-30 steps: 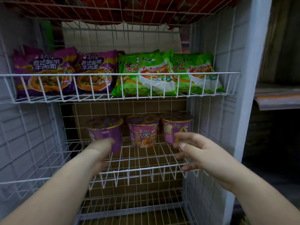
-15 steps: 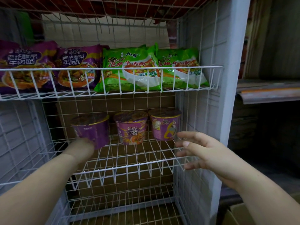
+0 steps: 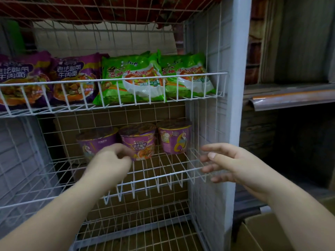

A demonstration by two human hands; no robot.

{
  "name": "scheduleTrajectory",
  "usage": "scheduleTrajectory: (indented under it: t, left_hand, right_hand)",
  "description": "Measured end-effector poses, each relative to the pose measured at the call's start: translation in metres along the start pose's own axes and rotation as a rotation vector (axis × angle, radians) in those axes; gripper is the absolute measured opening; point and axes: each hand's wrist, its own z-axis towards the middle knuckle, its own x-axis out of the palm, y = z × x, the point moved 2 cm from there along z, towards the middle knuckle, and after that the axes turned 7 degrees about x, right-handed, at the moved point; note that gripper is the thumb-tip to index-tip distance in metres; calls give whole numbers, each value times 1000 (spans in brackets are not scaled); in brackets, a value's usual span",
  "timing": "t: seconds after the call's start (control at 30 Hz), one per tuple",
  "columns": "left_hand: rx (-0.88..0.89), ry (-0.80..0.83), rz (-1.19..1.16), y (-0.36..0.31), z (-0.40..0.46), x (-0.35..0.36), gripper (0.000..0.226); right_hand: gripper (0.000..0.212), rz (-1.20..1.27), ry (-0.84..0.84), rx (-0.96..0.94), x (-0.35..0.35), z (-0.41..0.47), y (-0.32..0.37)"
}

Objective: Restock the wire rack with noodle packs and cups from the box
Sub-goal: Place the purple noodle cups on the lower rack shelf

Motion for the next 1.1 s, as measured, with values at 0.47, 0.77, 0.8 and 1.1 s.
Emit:
scheduleTrajectory:
  t: [0.47, 0.77, 0.8, 1.1]
  left_hand:
    - [427, 532, -30, -103, -120, 169, 22]
    - [317, 712, -128, -122, -179, 250, 23]
    - [304, 719, -154, -123, -183, 253, 23]
    - [358, 789, -146, -119, -198, 271, 24]
  right_hand:
    - [31, -244, 246, 446, -125, -59, -125]
    - [15, -688, 465, 881, -129, -85, -269]
    - [21, -740, 501, 909, -126, -90, -278]
    - [72, -1073, 624, 972, -115, -101, -323]
